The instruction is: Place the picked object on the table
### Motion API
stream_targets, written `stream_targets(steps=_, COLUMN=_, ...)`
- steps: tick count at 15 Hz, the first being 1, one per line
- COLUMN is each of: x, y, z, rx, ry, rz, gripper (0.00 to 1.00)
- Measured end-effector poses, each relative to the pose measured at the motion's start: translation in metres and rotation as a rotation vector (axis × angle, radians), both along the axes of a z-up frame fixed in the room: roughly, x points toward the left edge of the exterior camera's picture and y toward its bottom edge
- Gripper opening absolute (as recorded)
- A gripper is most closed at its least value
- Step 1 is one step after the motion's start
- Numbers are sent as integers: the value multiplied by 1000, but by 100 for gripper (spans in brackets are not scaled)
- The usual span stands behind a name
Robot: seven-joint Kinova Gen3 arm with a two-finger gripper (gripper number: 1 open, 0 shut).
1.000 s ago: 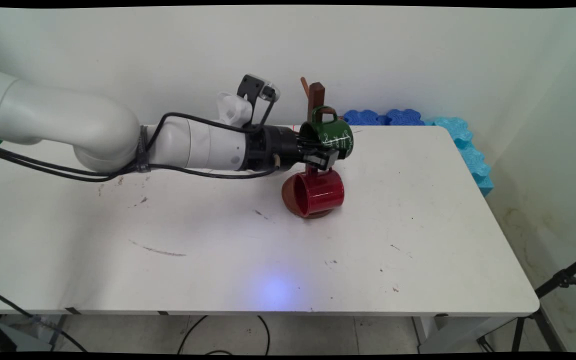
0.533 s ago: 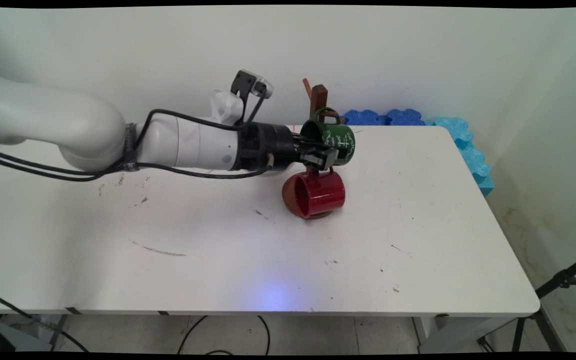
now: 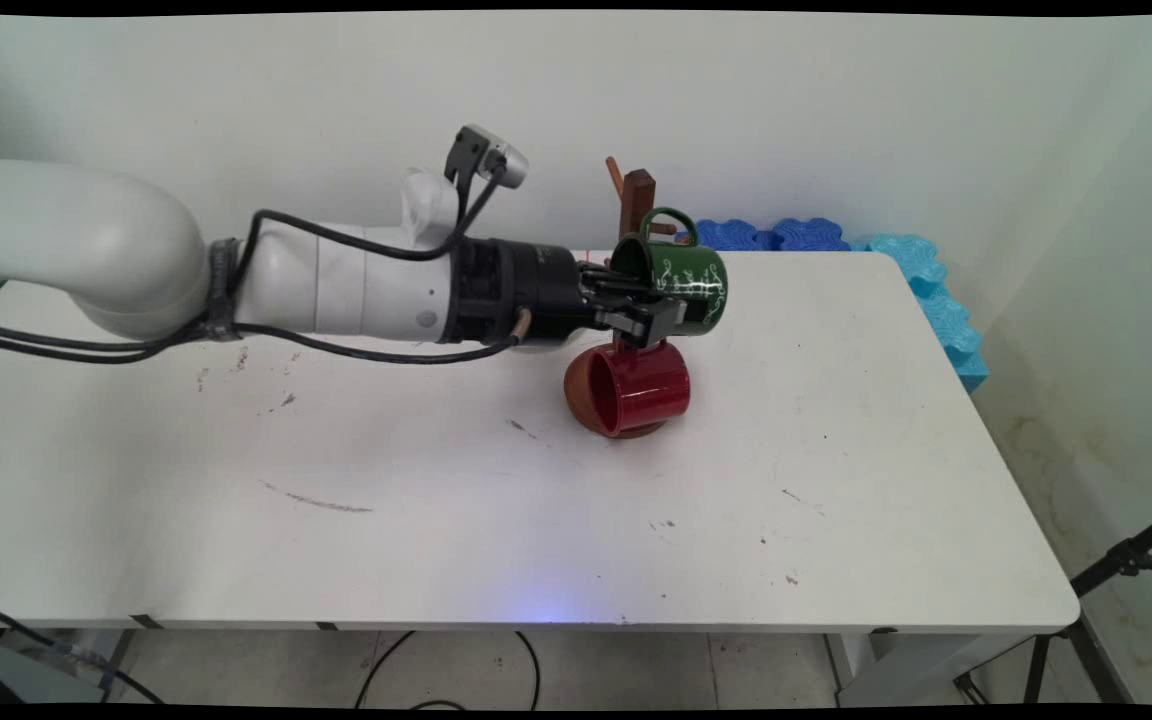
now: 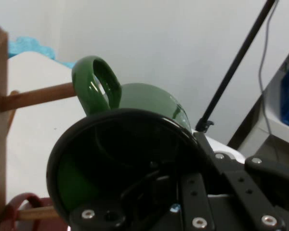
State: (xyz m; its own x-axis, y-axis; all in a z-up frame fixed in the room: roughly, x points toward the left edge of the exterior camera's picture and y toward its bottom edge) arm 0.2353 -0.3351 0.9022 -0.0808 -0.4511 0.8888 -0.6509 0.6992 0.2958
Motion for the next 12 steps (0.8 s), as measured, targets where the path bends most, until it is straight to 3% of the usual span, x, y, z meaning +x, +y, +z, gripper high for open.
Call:
stream_targets(steps=5, x=5, y=12, z=15, rx=-13, ry=13, rz=-63, gripper=0)
stream_targets(steps=12, x=21, y=22, z=41, rx=3, ry=-58, rz=-156, gripper=0)
